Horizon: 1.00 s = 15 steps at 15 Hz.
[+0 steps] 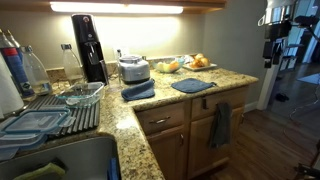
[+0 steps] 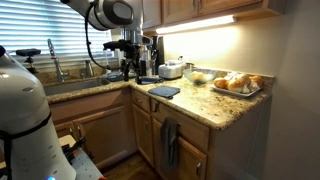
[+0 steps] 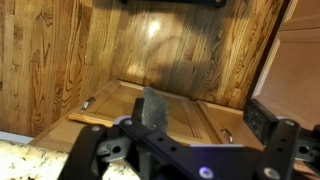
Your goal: Pick up the blue cloth on the right side of the counter, hang the cloth on the right drawer
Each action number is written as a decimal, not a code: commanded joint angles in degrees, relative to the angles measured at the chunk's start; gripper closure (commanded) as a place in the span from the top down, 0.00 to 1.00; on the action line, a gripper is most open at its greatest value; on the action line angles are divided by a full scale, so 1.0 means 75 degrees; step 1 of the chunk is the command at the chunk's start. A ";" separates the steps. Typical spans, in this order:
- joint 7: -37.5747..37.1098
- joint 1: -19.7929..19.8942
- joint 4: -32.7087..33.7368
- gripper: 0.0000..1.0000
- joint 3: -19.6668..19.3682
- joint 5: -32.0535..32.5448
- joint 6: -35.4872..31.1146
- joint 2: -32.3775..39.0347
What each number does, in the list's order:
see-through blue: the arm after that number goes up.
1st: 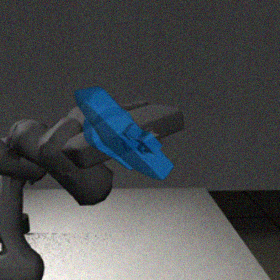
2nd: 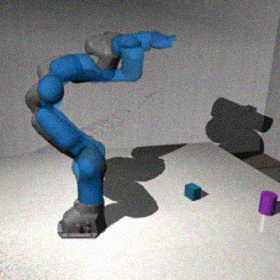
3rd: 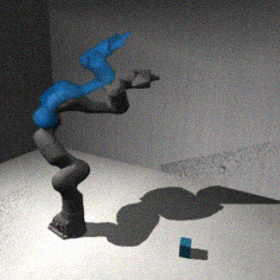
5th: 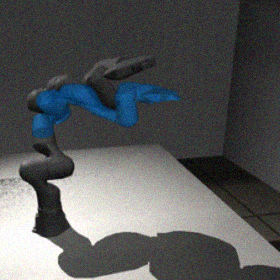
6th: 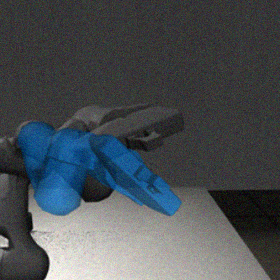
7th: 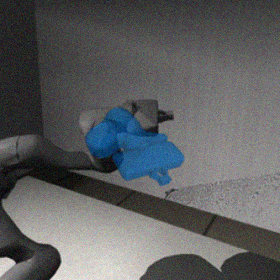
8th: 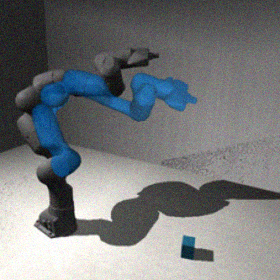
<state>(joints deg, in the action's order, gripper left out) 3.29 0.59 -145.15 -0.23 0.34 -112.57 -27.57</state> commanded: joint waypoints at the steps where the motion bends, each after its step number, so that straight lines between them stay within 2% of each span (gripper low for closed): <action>1: -0.0016 -0.0036 0.0010 1.00 -0.0031 0.0016 0.0014 0.0001; 4: -0.0115 -0.0024 0.0061 1.00 -0.0029 -0.0040 0.0032 0.0069; 11: -0.2184 0.0214 0.0578 1.00 0.0202 -0.0232 -0.0219 0.0519; 15: -0.3054 0.0274 0.0793 1.00 0.0142 -0.0643 -0.0476 0.0814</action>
<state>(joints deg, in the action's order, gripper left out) -15.50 1.34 -140.68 0.63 -1.94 -114.74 -23.44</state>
